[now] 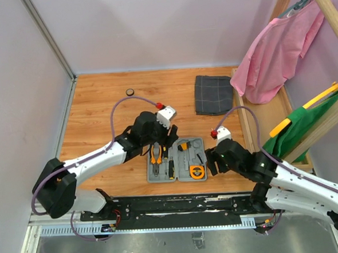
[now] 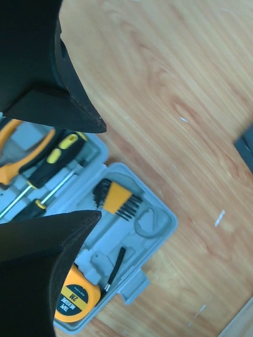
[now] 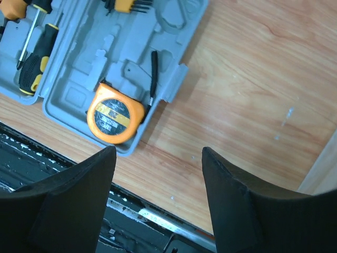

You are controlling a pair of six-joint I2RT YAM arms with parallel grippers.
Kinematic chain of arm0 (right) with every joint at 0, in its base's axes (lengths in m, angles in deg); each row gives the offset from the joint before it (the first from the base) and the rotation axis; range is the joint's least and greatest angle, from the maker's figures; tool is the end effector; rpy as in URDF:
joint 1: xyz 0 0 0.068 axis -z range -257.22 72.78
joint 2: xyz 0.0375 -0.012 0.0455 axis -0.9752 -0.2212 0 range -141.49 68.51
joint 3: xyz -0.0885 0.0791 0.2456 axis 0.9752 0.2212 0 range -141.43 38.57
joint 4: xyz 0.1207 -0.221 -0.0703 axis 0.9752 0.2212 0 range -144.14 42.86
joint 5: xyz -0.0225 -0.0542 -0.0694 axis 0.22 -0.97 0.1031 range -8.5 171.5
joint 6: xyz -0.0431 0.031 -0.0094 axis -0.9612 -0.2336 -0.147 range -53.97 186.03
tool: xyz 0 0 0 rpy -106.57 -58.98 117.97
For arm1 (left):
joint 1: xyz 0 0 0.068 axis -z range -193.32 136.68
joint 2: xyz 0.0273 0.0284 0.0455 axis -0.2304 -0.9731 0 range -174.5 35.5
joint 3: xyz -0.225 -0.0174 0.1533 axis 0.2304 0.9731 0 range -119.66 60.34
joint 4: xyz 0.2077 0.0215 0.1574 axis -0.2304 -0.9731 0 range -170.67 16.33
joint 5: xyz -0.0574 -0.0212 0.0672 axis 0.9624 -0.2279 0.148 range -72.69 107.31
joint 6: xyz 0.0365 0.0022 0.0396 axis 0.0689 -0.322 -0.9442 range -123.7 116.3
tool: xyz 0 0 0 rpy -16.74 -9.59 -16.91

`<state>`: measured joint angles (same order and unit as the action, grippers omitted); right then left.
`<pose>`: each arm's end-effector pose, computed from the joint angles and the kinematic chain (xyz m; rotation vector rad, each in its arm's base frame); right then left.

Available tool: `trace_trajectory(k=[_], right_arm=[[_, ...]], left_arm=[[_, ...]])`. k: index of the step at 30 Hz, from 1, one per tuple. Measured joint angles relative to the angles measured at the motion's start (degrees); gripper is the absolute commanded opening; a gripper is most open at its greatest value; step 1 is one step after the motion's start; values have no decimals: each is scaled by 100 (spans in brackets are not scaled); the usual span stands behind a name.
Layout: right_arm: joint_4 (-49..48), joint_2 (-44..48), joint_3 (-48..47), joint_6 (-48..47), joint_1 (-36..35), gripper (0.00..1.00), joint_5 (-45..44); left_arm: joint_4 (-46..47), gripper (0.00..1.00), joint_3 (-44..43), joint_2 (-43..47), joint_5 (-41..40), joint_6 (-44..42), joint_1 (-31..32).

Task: Sort the tools into containers
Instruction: Place the engineering item in the drawer, then adjust the engineering item in the storage box.

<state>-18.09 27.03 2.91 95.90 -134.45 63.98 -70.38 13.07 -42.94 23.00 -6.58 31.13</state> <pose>0.0915 0.1223 0.2511 -0.3893 2.2682 0.4499 0.2149 -0.2158 0.2455 0.9004 1.8980 -0.5465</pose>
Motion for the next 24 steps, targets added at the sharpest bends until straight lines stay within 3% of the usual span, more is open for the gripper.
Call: trace_trajectory(k=[7,13,24], right_arm=[[-870,-1510,-549,-960,468,68,868],[-1425,-2660,-1213,-1939,787,75,1513],[-1600,-4640,-2273,-3585,1123,89,2249]], left_arm=[[85,65,1320,1314,-726,1519,-356],[-129,65,2146,2505,-1344,2527,-568],[-643,65,2382,3086,-1639,3014,-608]])
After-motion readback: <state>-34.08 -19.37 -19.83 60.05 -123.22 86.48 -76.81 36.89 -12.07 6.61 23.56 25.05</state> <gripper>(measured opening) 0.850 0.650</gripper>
